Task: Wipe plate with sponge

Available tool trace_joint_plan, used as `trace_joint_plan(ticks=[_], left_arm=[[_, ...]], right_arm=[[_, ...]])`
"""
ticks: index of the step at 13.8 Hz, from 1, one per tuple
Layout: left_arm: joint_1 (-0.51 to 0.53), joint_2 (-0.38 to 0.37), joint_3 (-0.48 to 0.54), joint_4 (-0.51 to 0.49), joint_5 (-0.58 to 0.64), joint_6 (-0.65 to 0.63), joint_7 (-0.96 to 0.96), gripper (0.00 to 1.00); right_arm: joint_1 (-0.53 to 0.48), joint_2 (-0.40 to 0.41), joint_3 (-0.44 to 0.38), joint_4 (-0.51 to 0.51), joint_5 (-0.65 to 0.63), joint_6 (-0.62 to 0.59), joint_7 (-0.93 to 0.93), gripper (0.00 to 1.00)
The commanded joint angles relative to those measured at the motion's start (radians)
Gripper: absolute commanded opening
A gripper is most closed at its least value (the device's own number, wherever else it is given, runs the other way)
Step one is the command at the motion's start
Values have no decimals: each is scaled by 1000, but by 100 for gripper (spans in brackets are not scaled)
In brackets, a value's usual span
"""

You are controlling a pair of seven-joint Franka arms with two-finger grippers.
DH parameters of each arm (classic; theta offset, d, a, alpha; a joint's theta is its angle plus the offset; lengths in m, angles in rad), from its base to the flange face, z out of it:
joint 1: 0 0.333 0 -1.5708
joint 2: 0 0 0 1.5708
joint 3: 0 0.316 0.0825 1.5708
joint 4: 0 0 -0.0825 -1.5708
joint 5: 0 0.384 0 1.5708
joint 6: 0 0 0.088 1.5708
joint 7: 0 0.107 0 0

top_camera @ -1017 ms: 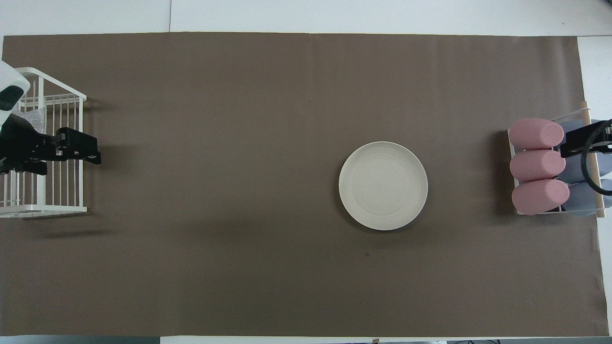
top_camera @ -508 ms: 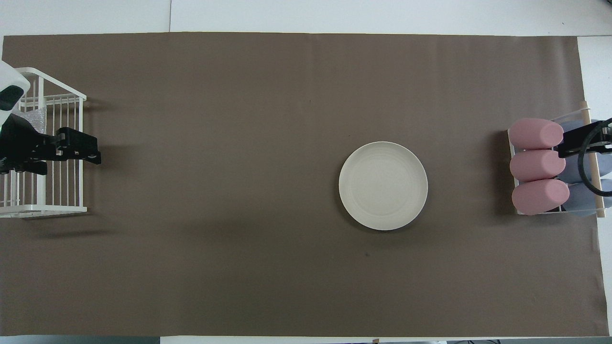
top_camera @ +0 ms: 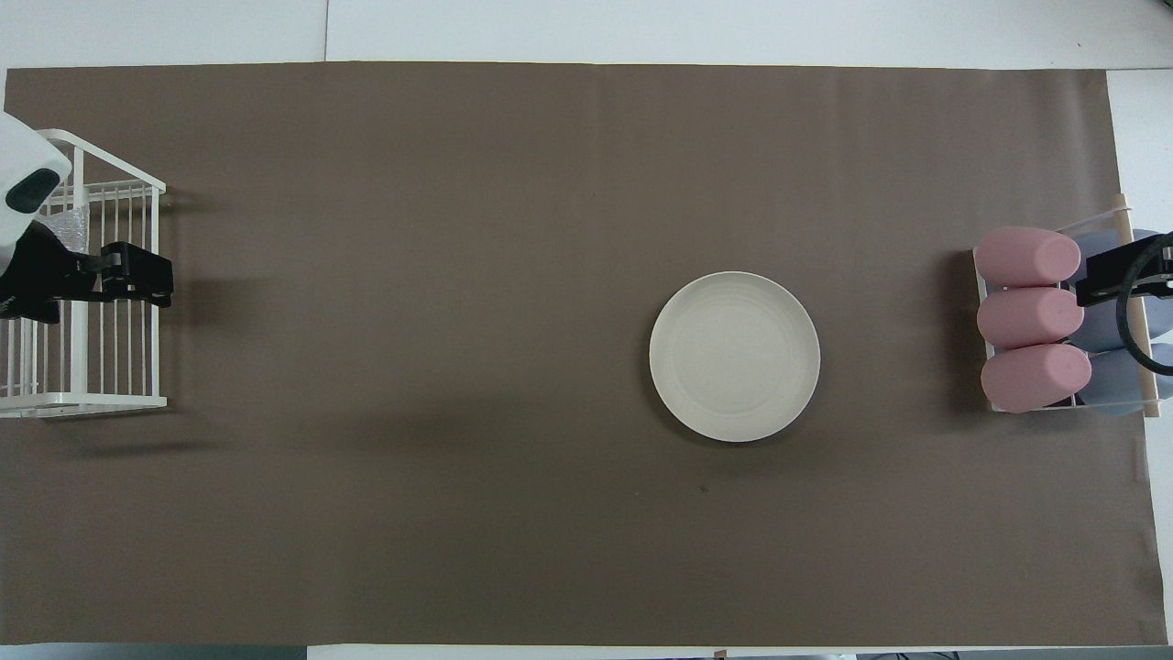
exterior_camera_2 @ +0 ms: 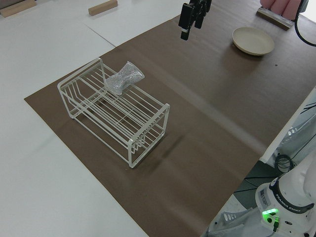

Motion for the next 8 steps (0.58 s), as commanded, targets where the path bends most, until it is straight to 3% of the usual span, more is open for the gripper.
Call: trace_joint_plan(ticks=[1,5,8], left_arm=[[-33,33,5,-59,196,79,-20,100],[-59,177,5,-53,493,134,-92,100],[-46,246,7,-51,632,183,-102,100]], right_arm=[[-4,-6,7,1,-5,-11,-13,100],[6,-7,14,-3,-6,-11,-12,100],[5,-7,14,-5,-6,-9,-9,100]])
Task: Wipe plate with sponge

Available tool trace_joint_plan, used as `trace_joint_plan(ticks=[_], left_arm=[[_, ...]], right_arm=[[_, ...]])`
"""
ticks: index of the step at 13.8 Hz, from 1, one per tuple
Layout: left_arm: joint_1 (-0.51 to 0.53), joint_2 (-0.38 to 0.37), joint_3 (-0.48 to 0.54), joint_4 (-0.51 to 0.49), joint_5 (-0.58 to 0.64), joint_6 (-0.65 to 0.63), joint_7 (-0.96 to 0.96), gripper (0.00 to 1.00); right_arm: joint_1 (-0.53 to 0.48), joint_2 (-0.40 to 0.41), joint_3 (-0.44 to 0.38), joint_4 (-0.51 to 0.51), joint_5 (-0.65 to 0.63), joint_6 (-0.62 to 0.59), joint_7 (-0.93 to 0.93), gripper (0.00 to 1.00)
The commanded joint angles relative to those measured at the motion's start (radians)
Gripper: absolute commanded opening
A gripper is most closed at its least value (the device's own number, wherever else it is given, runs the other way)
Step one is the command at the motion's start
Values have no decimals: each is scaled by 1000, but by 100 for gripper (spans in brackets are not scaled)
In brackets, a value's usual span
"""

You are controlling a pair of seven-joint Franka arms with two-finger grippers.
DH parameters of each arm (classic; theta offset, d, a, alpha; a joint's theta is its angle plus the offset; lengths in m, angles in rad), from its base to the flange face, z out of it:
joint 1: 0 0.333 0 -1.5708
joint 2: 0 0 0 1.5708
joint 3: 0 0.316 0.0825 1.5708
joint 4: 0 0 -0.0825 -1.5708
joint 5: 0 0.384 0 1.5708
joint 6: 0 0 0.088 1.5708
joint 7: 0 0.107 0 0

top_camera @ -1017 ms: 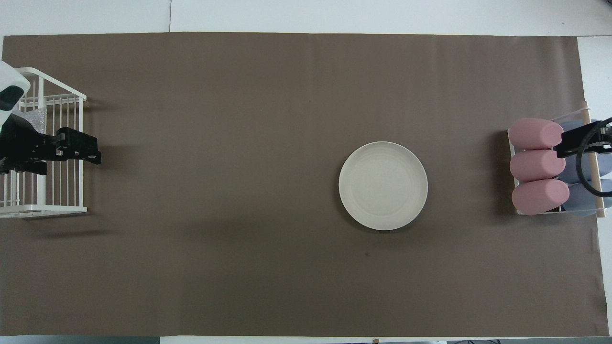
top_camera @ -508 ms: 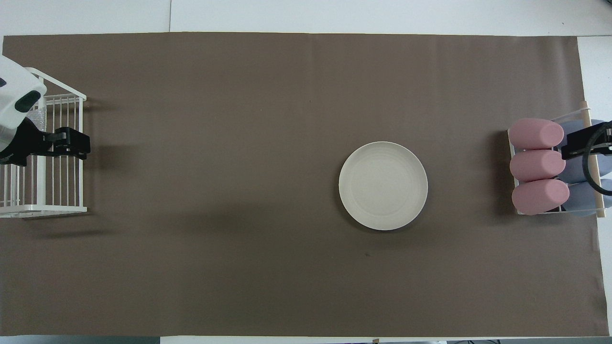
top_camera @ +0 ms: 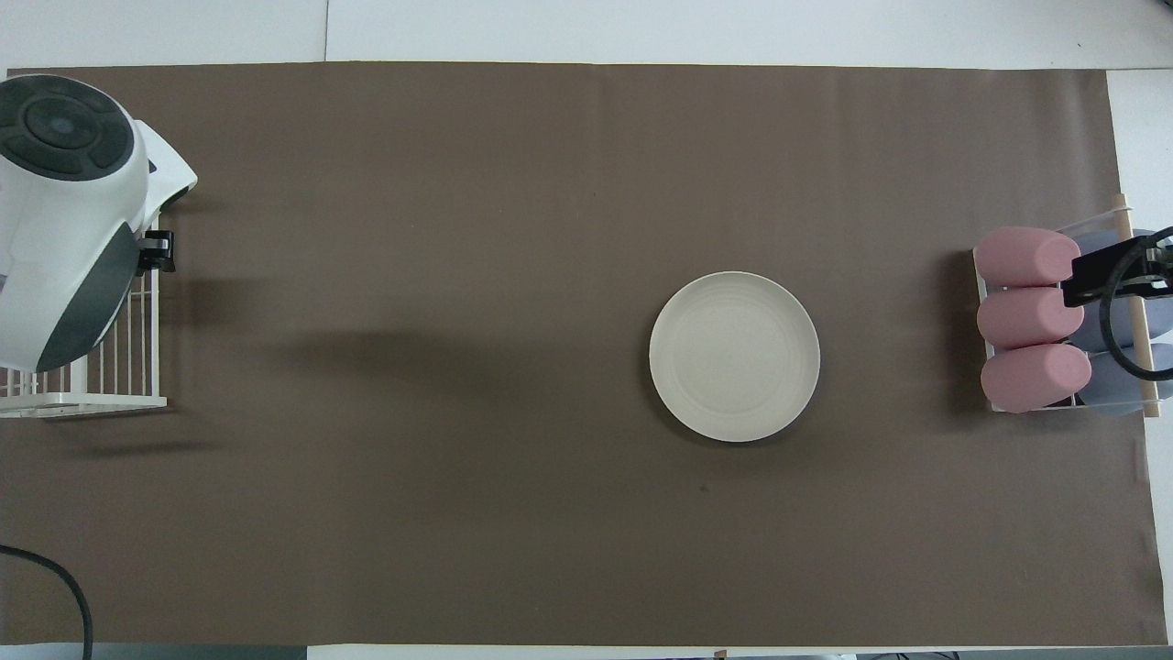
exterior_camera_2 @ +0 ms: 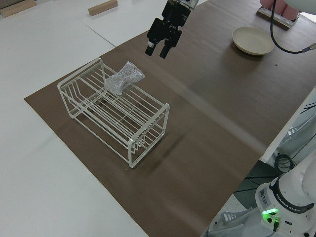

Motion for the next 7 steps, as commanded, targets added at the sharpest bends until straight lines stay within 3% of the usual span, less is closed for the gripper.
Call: trace_joint_plan(ticks=[1,7], left_arm=[[-6,70,11,15,127,32,-28,100],[14,127,13,19,212,29,-42,100]], right_arm=[[-2,-7,3,-5,-6,-7,-9,100],[-1,-12,32,-14,-3,23,80,100]])
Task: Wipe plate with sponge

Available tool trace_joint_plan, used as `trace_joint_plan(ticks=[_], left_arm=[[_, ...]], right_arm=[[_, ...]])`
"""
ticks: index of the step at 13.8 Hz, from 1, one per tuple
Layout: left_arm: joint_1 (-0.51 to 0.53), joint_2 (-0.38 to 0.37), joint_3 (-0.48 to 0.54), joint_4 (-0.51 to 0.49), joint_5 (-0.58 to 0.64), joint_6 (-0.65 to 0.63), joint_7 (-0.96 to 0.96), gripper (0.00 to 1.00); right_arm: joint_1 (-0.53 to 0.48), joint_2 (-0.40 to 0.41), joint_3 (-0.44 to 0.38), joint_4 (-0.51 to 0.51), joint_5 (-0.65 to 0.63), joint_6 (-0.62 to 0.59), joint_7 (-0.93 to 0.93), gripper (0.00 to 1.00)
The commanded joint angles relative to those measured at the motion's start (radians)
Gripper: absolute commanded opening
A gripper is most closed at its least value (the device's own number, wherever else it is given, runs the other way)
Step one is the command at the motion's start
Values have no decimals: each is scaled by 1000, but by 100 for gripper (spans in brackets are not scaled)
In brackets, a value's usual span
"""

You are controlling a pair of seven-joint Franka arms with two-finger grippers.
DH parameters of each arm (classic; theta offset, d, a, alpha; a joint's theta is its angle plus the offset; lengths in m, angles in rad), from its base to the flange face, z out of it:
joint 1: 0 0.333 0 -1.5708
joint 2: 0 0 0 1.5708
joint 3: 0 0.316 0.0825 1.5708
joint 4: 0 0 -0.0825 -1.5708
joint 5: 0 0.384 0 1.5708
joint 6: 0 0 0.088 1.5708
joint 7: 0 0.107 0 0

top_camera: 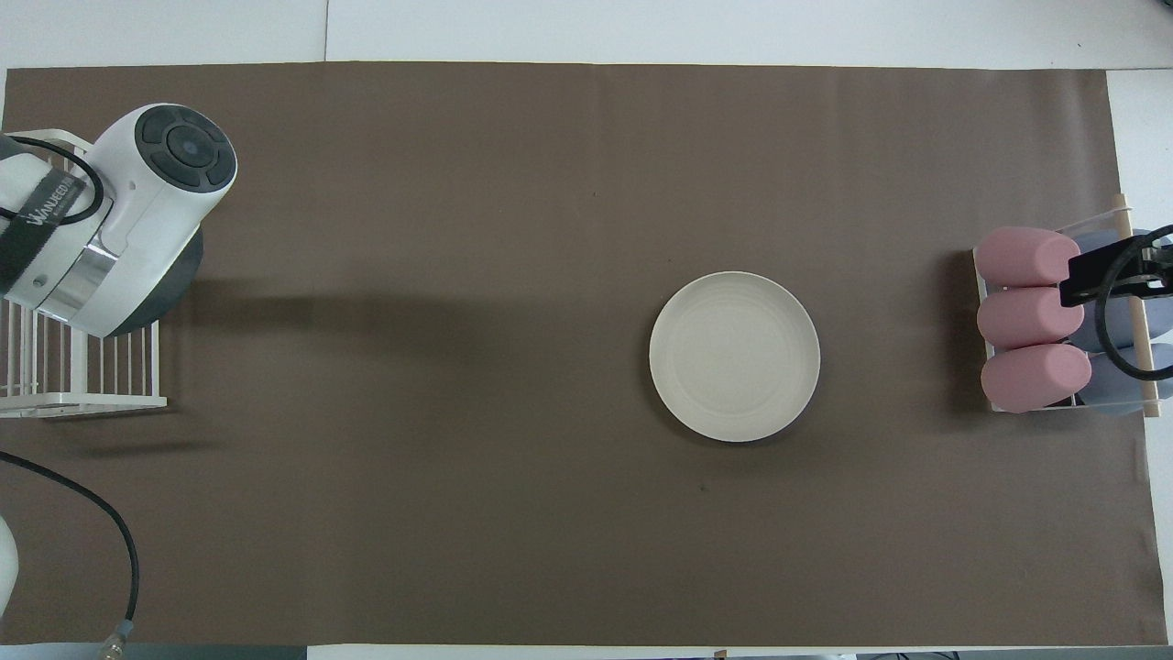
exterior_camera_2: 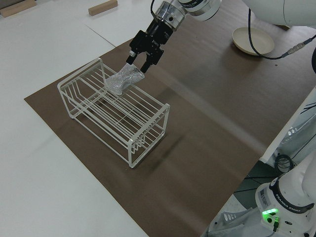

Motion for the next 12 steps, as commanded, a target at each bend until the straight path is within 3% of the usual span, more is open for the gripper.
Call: trace_joint_plan(ticks=[1,2,7,8,10,12], left_arm=[[6,19,0,12,23,4,-8,100],[7,19,0,8,25,4,-10,95],[12,18,2,-2,26,3,-13,44],[12,18,2,-4,26,1,-13,32],[12,18,2,-2,26,-3,-19,0],[12,18,0,-1,26,4,-39,0]], right_arm=[[-1,-12,41,-12,-3,31,118,100],[-1,-14,61,-12,-2,38,198,100],[-1,-14,139,-14,32,60,617,100],[-1,-14,139,-12,55,64,681,100],[-1,-14,141,-12,84,67,793,100],[0,-15,156,-14,95,73,934,100]])
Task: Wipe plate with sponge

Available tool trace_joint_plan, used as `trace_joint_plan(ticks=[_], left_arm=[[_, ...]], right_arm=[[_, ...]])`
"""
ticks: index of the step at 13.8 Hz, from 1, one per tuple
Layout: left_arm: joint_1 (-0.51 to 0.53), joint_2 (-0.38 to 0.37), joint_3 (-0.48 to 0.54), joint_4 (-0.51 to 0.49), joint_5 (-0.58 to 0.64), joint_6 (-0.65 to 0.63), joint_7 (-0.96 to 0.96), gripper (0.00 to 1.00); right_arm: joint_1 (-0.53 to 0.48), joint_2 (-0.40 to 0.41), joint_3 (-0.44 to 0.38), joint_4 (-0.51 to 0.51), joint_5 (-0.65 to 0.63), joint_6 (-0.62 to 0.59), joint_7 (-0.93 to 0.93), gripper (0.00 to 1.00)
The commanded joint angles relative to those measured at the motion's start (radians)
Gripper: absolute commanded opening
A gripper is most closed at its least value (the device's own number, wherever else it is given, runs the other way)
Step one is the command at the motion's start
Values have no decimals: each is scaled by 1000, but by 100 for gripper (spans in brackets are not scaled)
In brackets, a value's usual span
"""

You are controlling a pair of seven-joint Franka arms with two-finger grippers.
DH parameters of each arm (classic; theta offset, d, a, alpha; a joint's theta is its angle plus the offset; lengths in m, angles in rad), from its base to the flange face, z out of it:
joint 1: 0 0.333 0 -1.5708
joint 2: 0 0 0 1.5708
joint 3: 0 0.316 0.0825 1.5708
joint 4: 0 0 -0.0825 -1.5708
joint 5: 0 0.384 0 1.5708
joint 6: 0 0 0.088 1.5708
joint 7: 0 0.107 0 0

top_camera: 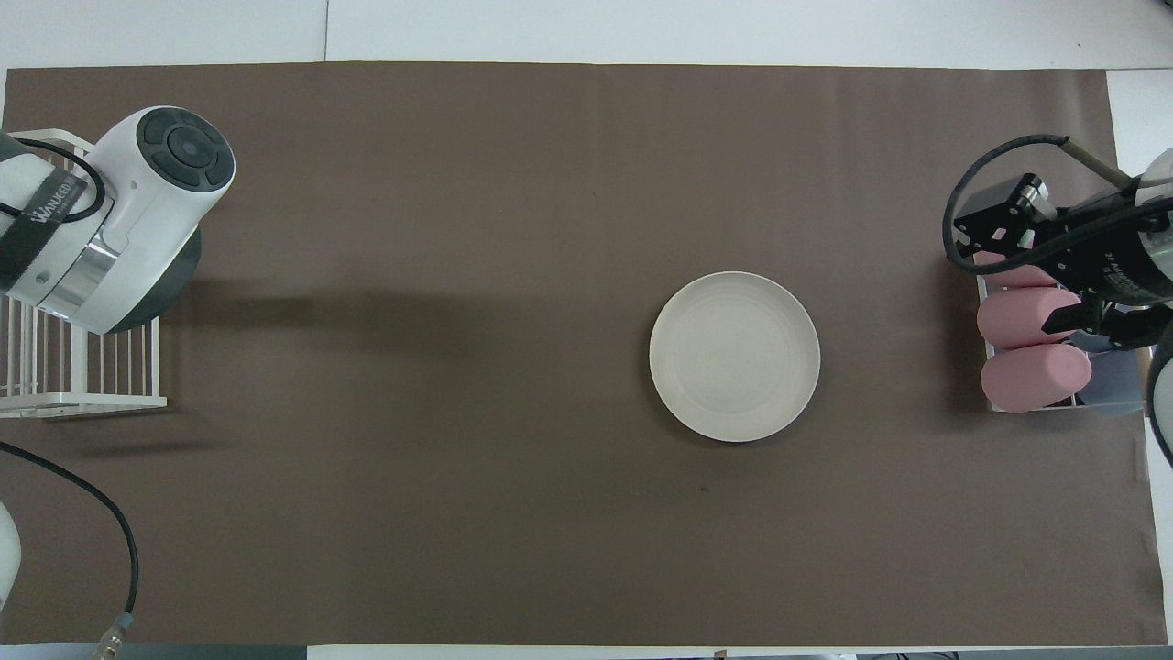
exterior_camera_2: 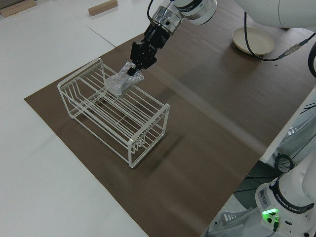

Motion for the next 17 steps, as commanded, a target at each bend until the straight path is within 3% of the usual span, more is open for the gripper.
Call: trace_joint_plan(ticks=[1,4,6,10,13,17], left_arm=[[5,6,-3,6,21,7,-32,0],[2,-1,-6,58,2,-2,-22,0],[0,-5,-6,103,-85,-5,-22,0],[-9,-3,-10,232,-296,-137,-20,0],[-11,-5,-20,334,-558,-241,-22,0],[27,-76,-4,341,-946,-245,-17,0]], right_arm=[[-6,-14,39,-14,24,29,215,100],[-6,-36,110,-67,29,182,529,100],[-6,-59,124,-129,33,271,645,100],[0,-62,136,-129,75,276,743,100],[32,-63,156,-131,75,266,852,100],[49,-63,156,-132,75,183,902,100]])
